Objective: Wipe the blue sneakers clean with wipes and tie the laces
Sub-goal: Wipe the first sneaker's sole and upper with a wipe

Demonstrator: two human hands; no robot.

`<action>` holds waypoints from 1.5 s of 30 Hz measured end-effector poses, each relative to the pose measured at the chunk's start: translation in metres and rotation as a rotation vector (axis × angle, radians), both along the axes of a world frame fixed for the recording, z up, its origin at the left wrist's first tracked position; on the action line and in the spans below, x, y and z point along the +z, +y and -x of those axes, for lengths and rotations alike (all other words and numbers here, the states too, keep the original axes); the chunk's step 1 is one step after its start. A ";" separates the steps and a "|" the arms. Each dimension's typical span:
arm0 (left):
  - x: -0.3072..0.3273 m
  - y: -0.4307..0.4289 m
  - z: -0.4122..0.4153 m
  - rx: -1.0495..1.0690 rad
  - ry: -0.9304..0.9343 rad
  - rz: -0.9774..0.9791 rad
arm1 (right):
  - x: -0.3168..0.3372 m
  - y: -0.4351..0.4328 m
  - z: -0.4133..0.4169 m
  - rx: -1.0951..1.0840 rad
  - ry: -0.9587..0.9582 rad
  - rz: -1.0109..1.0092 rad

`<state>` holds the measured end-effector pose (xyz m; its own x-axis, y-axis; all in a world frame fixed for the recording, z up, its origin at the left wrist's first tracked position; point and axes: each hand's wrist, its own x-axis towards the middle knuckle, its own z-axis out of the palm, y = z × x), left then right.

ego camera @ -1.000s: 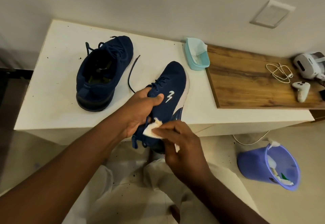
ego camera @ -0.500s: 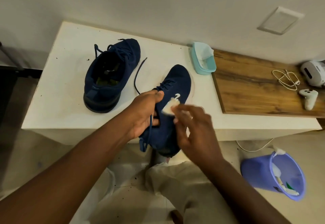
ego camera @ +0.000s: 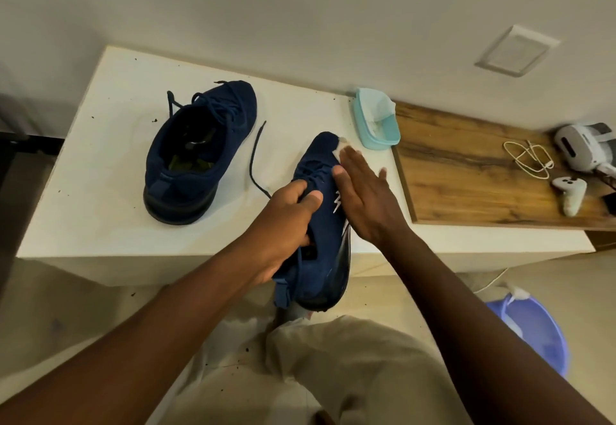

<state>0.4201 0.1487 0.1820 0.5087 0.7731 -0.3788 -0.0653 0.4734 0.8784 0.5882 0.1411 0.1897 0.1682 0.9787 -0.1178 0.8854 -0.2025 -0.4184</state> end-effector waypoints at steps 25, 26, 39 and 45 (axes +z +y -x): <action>-0.007 -0.004 -0.005 -0.224 0.372 -0.409 | 0.014 0.050 -0.011 0.149 0.029 0.206; -0.006 -0.004 -0.004 -0.217 0.381 -0.411 | 0.017 0.053 -0.004 0.168 0.047 0.213; -0.002 0.000 0.000 -0.200 0.322 -0.344 | -0.004 0.006 -0.004 0.012 0.034 0.005; -0.001 -0.002 -0.001 -0.111 0.190 -0.216 | -0.006 -0.061 0.038 -0.171 0.154 -0.174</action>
